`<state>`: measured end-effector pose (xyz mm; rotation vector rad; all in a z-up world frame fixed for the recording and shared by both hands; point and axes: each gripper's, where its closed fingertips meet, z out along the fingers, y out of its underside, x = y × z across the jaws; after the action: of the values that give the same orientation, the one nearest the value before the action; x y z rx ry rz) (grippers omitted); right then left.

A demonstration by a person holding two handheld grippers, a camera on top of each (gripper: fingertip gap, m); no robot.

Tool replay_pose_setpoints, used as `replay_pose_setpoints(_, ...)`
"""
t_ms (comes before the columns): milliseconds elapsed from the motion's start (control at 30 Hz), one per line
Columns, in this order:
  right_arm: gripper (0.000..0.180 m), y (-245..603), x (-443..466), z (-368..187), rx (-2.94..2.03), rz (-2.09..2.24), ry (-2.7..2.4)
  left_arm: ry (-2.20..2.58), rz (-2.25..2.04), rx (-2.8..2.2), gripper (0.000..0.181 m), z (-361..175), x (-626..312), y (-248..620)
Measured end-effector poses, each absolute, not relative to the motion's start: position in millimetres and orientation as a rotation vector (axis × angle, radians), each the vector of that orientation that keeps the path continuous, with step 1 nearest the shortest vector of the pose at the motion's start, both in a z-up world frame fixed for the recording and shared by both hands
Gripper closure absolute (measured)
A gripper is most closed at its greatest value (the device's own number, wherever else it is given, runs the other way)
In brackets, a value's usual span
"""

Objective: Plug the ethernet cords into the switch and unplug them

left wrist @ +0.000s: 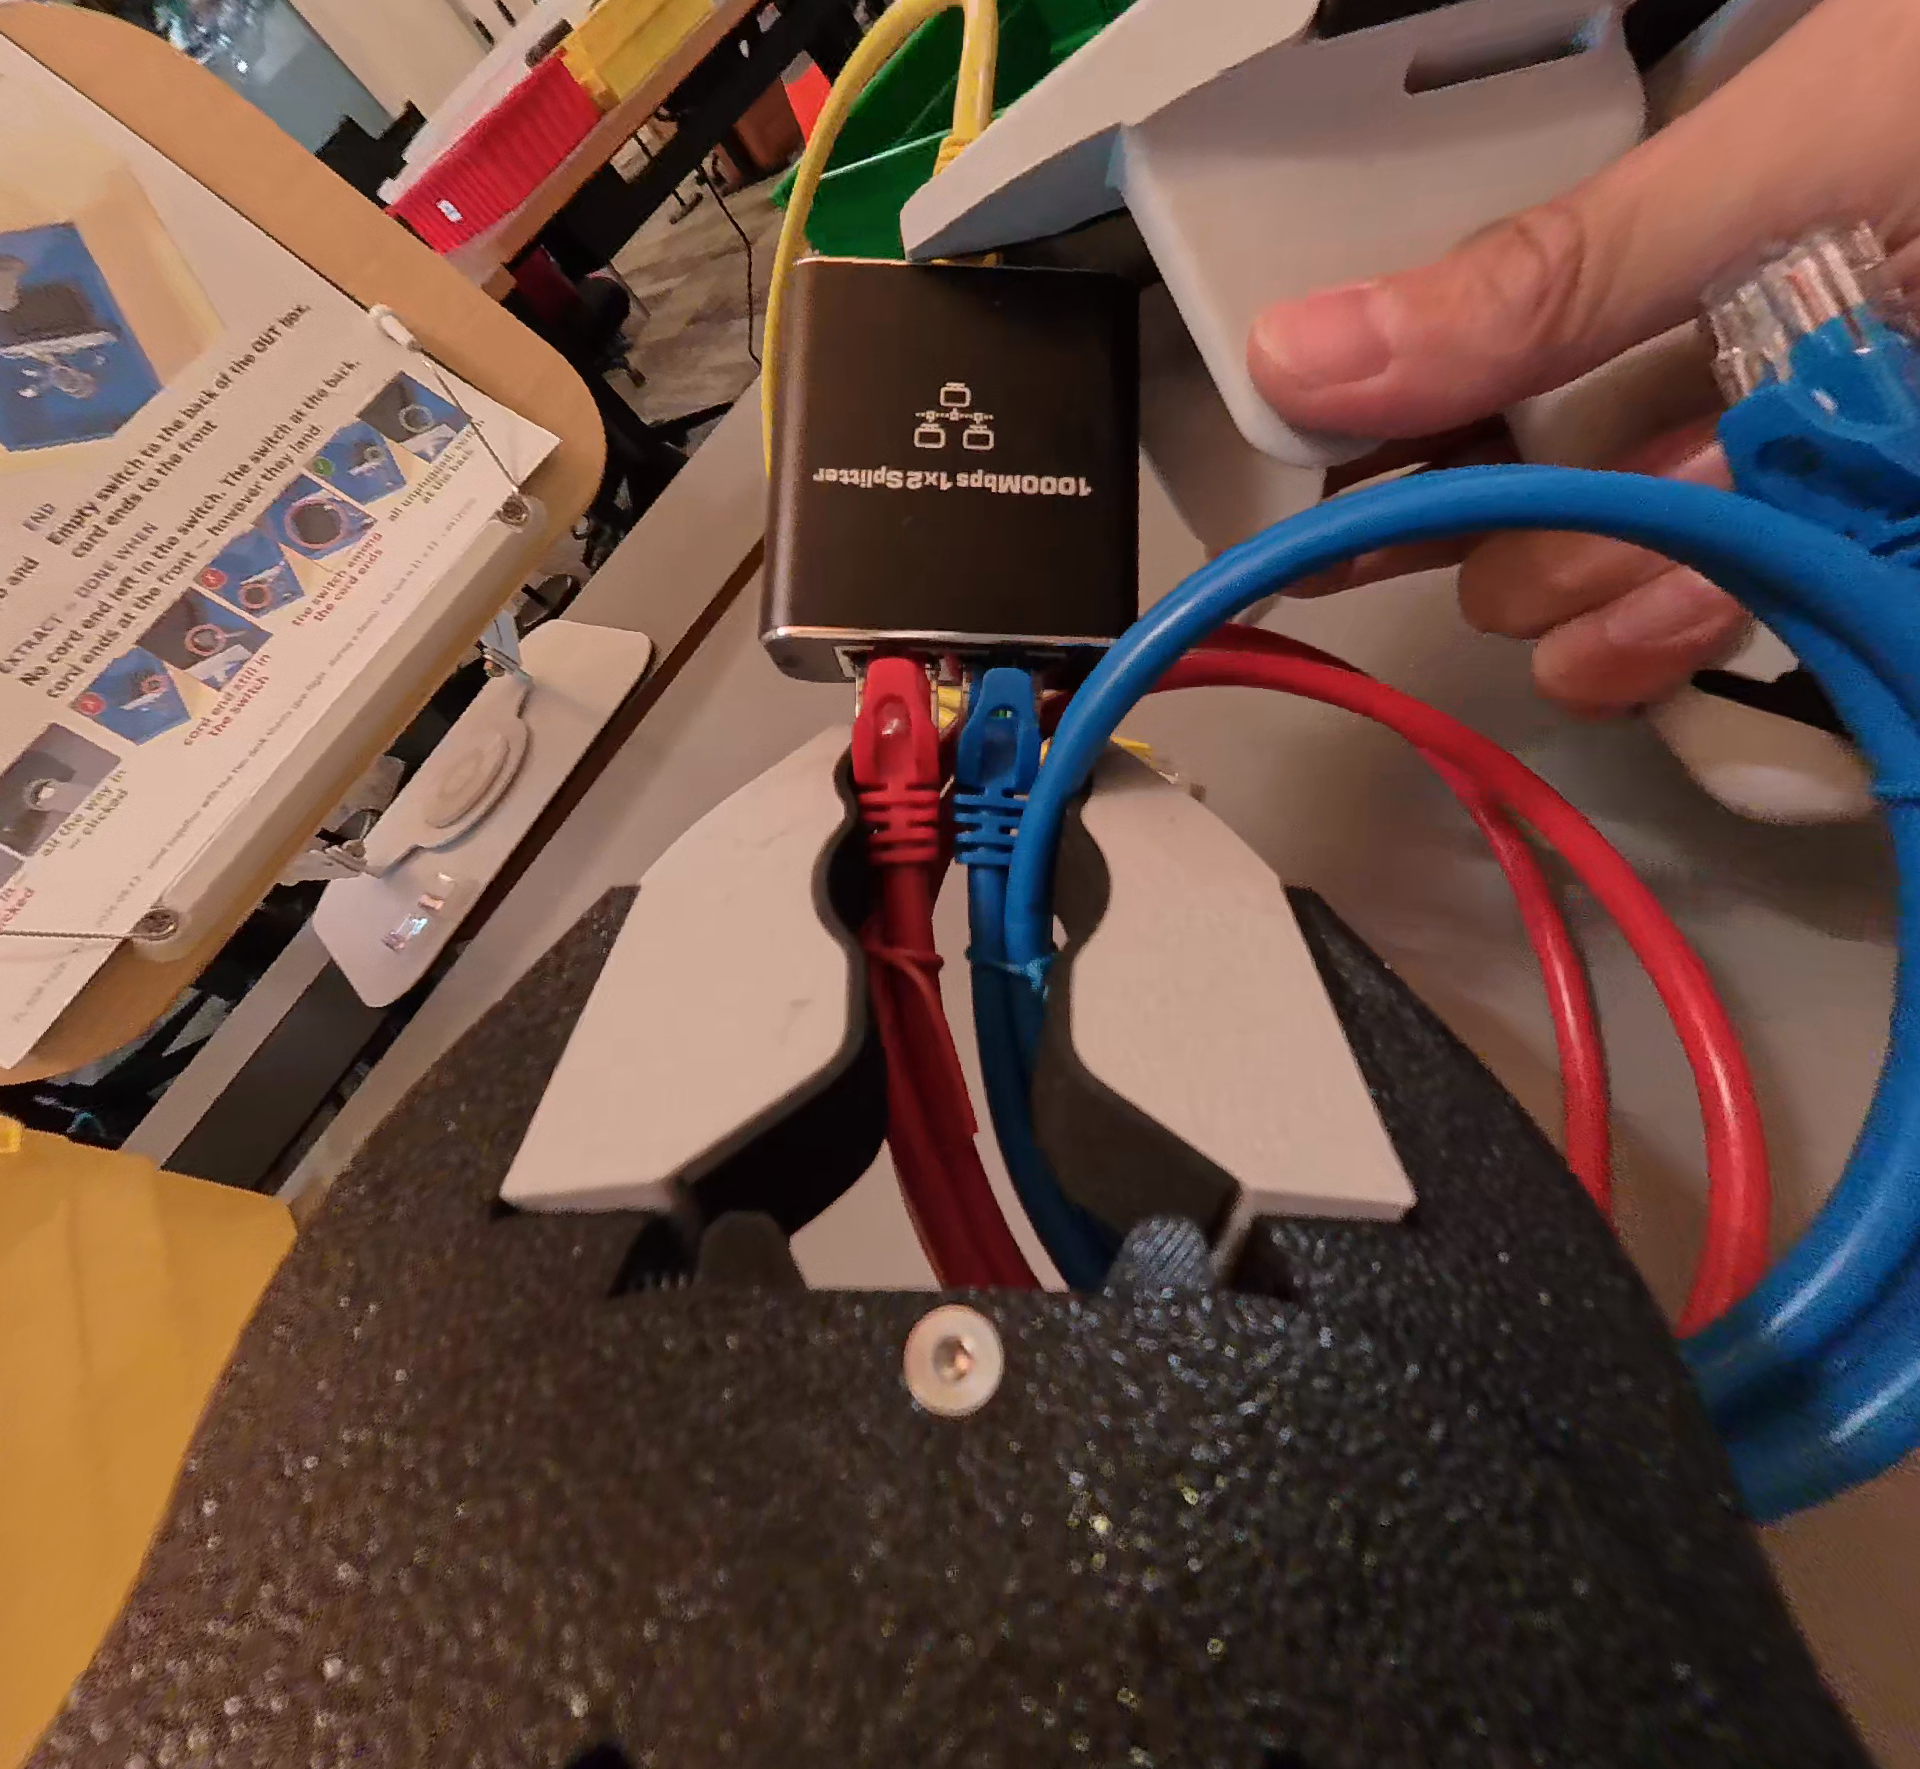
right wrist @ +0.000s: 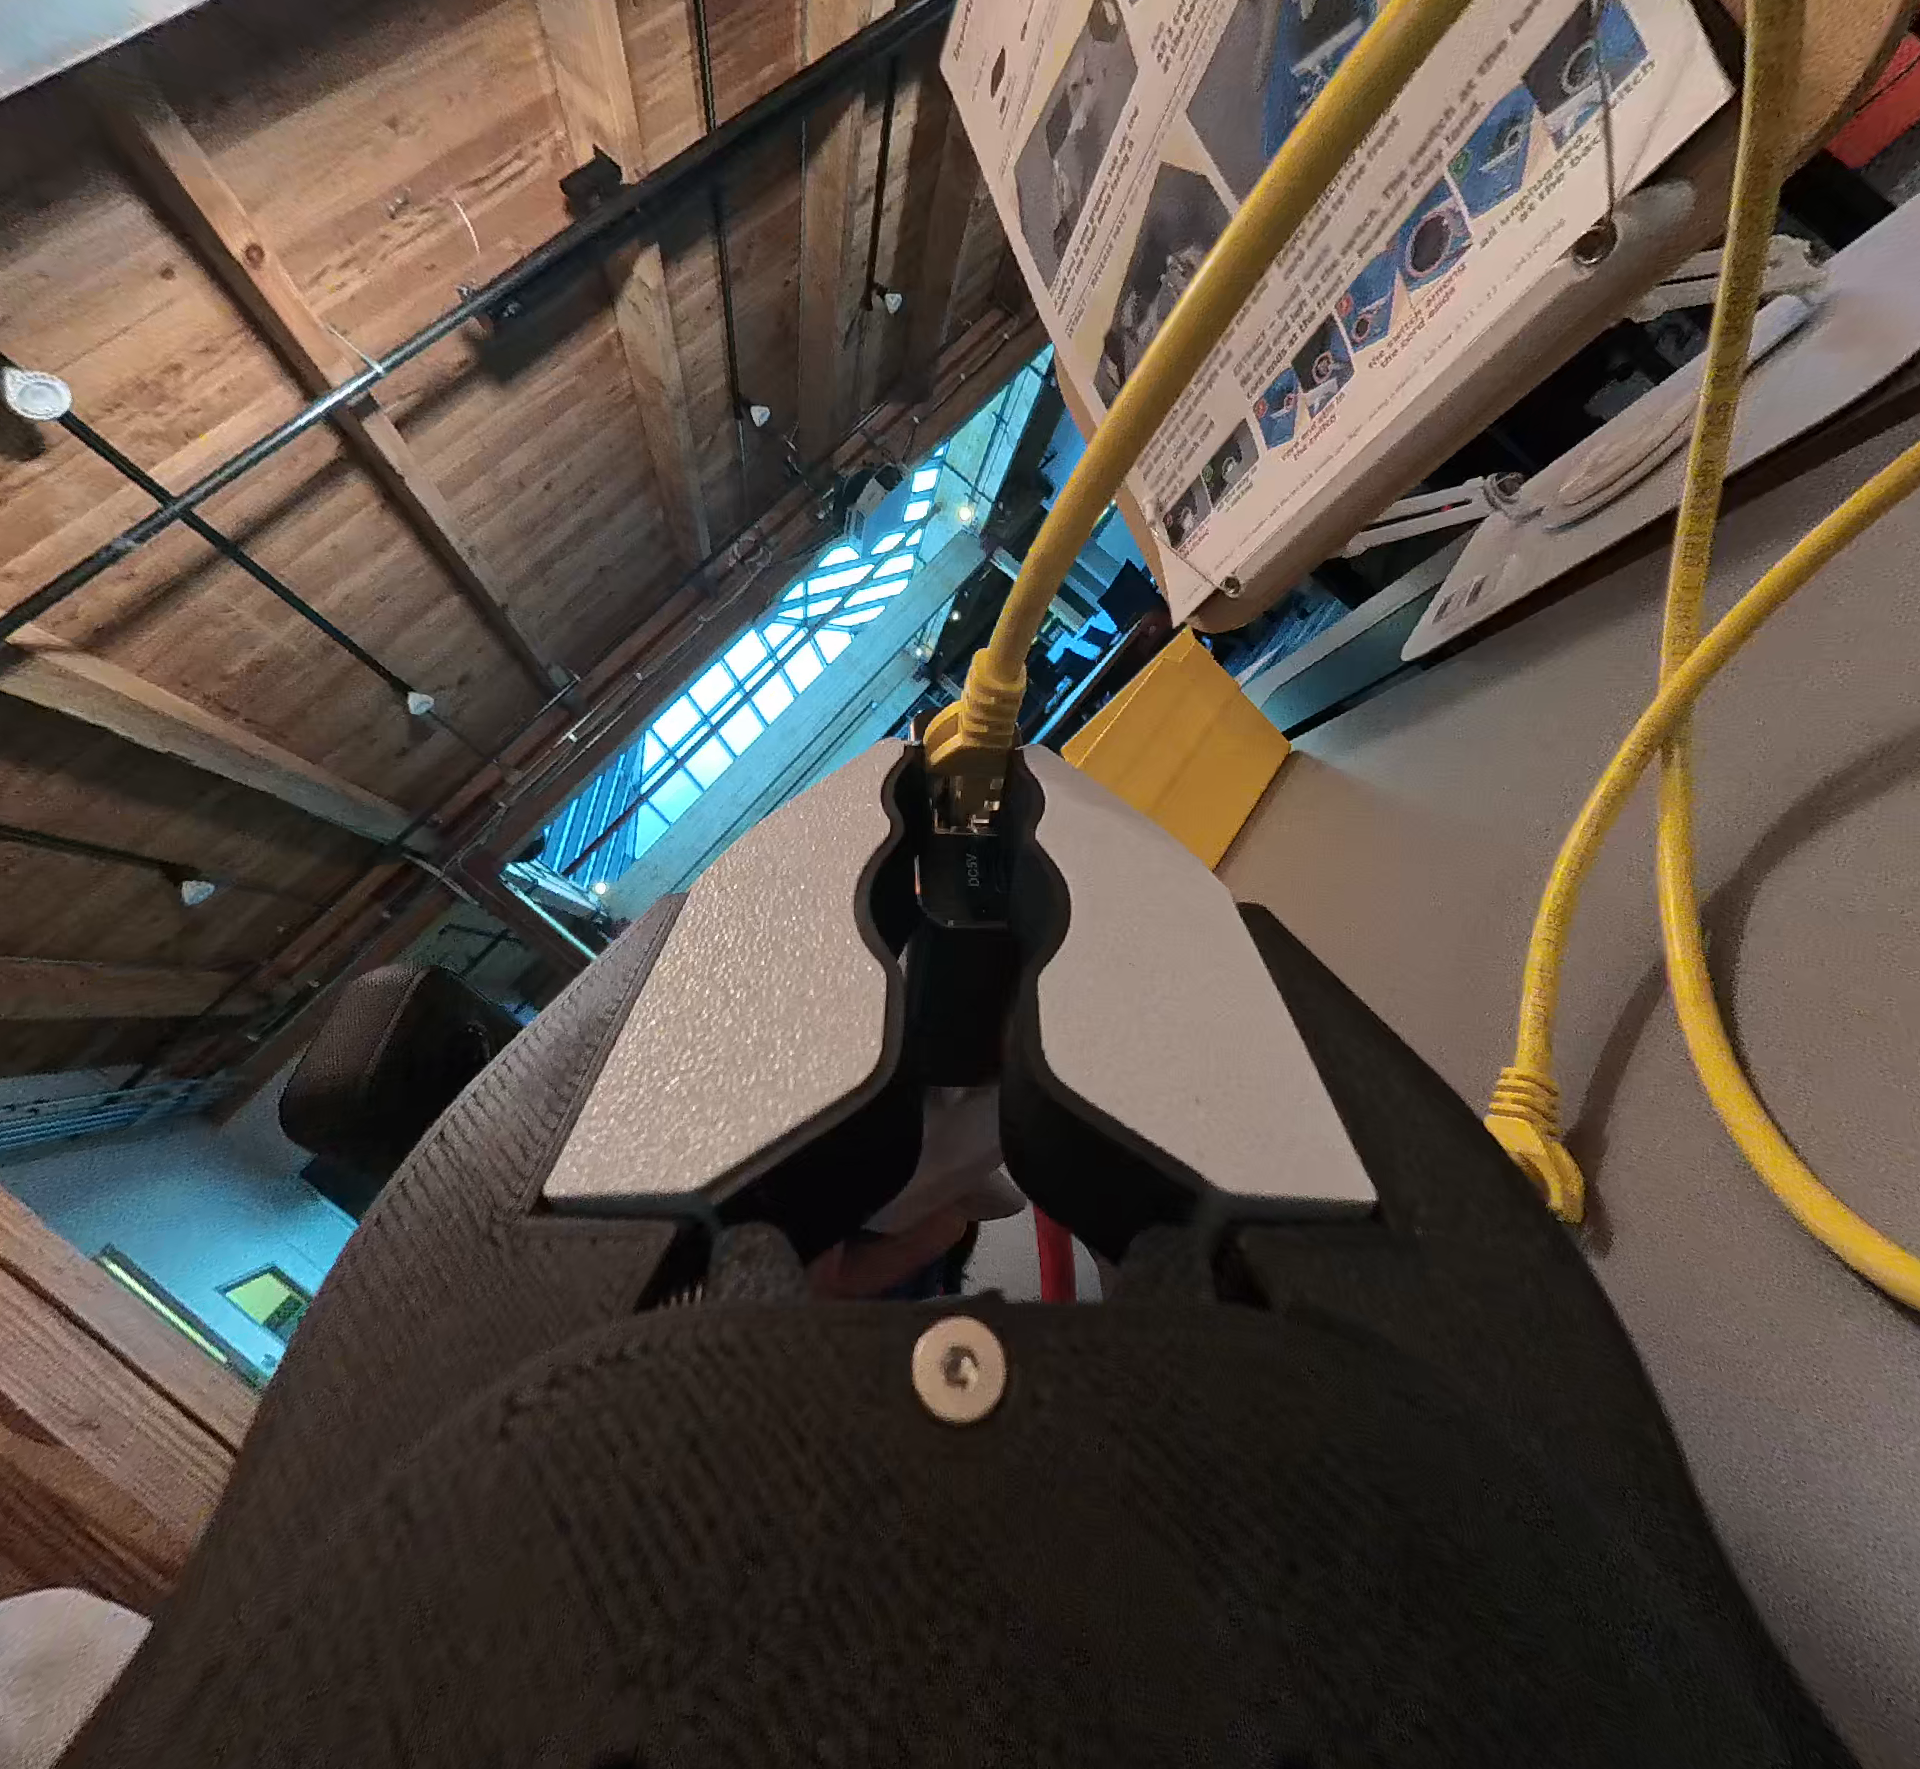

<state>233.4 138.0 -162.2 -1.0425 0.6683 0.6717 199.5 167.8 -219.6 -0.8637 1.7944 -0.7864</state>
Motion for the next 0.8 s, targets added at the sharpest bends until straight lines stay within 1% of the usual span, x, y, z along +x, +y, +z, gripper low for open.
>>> replay_pose_setpoints(100,0.165,141.2,234.5,-161.6,-1.058,0.669,0.661,1.774,-0.759,-0.857,0.15,-217.3,200.1,171.6)
replay_pose_setpoints(233,0.164,144.0,234.0,-160.9,-1.181,0.523,0.601,1.762,-0.822,-0.882,0.151,-217.5,199.6,172.0)
replay_pose_setpoints(300,0.164,144.4,231.4,-155.0,-1.194,0.524,0.579,1.746,-0.874,-0.886,0.151,-213.4,198.7,171.7)
replay_pose_setpoints(433,0.165,145.7,225.6,-148.9,-1.15,0.596,0.567,1.724,-0.776,-0.805,0.151,-204.1,194.9,178.9)
replay_pose_setpoints(533,0.162,146.0,226.5,-147.0,-1.281,0.416,0.506,1.733,-0.985,-0.902,0.151,-205.8,194.7,171.2)
replay_pose_setpoints(600,0.164,145.6,225.2,-142.2,-1.341,0.318,0.461,1.725,-1.081,-0.927,0.151,-202.1,193.7,167.8)
replay_pose_setpoints(633,0.164,146.2,223.7,-138.9,-1.327,0.339,0.46,1.709,-1.087,-0.92,0.151,-199.8,193.6,168.6)
replay_pose_setpoints(733,0.165,146.9,222.1,-138.0,-1.149,0.586,0.531,1.686,-0.876,-0.829,0.151,-193.6,192.1,178.6)
replay_pose_setpoints(800,0.165,147.6,224.2,-144.4,-1.114,0.633,0.562,1.699,-0.837,-0.819,0.151,-196.9,192.3,181.1)
